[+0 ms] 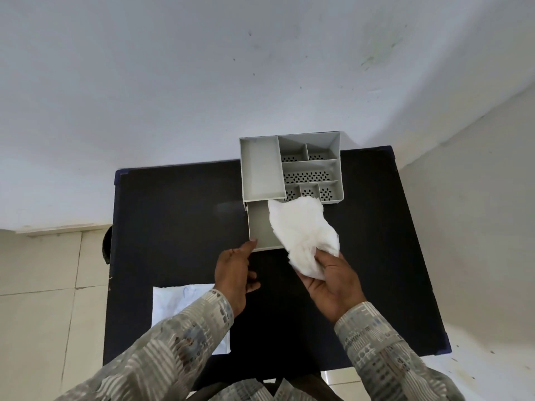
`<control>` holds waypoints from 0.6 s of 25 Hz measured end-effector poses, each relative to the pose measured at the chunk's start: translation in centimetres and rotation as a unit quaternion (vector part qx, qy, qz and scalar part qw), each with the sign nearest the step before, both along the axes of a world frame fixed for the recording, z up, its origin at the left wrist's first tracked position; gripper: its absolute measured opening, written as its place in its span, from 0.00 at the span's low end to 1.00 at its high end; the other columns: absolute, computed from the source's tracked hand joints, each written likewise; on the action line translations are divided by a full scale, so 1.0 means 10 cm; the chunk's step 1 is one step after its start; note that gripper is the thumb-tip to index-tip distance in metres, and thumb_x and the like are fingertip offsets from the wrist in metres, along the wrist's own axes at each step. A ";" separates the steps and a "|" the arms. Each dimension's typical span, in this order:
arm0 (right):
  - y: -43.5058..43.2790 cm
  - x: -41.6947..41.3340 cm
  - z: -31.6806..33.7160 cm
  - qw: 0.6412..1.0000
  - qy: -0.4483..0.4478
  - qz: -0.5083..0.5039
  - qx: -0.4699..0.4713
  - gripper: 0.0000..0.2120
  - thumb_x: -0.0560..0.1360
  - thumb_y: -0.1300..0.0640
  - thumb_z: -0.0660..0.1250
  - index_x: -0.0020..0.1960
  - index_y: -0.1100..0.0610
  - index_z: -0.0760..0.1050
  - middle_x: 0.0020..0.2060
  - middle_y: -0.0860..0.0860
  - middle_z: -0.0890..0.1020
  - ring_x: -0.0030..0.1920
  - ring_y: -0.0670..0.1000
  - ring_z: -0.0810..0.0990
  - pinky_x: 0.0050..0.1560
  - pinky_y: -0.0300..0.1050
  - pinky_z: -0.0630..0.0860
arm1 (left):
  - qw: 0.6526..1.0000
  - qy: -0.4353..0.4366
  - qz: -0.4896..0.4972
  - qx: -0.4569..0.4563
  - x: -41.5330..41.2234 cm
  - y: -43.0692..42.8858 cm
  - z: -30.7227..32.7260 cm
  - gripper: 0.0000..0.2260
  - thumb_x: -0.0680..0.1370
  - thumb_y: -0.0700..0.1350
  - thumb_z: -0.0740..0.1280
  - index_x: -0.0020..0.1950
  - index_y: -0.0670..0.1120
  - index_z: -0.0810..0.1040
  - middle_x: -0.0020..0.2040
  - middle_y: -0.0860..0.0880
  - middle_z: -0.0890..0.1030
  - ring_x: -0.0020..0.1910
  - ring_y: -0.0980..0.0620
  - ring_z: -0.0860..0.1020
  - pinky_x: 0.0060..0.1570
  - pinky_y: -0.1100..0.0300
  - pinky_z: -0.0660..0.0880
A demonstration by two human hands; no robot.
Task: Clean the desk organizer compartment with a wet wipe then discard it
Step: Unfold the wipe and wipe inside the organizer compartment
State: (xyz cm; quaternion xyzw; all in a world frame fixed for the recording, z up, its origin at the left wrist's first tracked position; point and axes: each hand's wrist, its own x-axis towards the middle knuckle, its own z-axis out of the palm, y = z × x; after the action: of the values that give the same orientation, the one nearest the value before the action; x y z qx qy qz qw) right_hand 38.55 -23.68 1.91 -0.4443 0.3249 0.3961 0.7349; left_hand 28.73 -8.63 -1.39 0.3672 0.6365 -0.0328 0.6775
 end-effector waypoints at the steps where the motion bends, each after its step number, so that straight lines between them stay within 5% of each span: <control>1: 0.06 -0.02 -0.01 1.000 -0.004 0.014 0.001 0.17 0.82 0.66 0.64 0.69 0.55 0.78 0.62 0.59 0.86 0.60 0.62 0.86 0.47 0.55 0.87 | 1.000 -0.024 -0.013 -0.010 -0.01 -0.02 0.10 0.22 0.78 0.61 0.72 0.62 0.45 0.80 0.50 0.44 0.81 0.37 0.47 0.79 0.37 0.50 0.82; 5: 0.31 -0.10 0.03 0.976 -0.087 0.178 -0.096 0.10 0.83 0.56 0.66 0.62 0.53 0.82 0.54 0.56 0.89 0.51 0.55 0.89 0.49 0.54 0.87 | 0.986 -0.099 -0.109 0.073 -0.01 -0.06 0.31 0.15 0.77 0.50 0.78 0.61 0.46 0.82 0.54 0.46 0.89 0.47 0.47 0.88 0.44 0.49 0.87; 6: 0.32 -0.09 0.02 0.939 -0.147 0.260 -0.170 0.08 0.83 0.53 0.67 0.59 0.51 0.82 0.52 0.54 0.89 0.49 0.53 0.89 0.51 0.52 0.86 | 0.980 -0.072 -0.137 0.129 -0.02 -0.03 0.29 0.15 0.76 0.45 0.79 0.61 0.47 0.82 0.55 0.47 0.89 0.49 0.48 0.89 0.47 0.47 0.88; 10: 0.22 0.06 -0.18 0.673 -0.393 0.504 -0.371 0.10 0.79 0.49 0.69 0.56 0.52 0.81 0.49 0.52 0.87 0.50 0.55 0.84 0.53 0.48 0.80 | 0.920 0.033 -0.280 0.273 -0.04 0.14 0.18 0.21 0.72 0.46 0.81 0.61 0.48 0.79 0.52 0.51 0.87 0.50 0.49 0.86 0.56 0.49 0.84; 15: 0.36 0.30 -0.32 0.553 -0.458 0.535 -0.445 0.15 0.76 0.43 0.68 0.59 0.48 0.80 0.49 0.51 0.86 0.56 0.59 0.82 0.59 0.55 0.78 | 0.851 0.075 -0.360 0.374 0.14 0.22 0.11 0.26 0.73 0.48 0.79 0.62 0.48 0.68 0.52 0.48 0.85 0.53 0.42 0.85 0.55 0.53 0.74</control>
State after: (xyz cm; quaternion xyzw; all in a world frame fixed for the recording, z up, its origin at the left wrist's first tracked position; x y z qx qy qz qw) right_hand 41.57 -20.10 -1.31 -0.9282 -0.2181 0.2636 0.1459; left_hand 30.14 -6.47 -0.29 0.7928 0.4727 -0.0606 0.3799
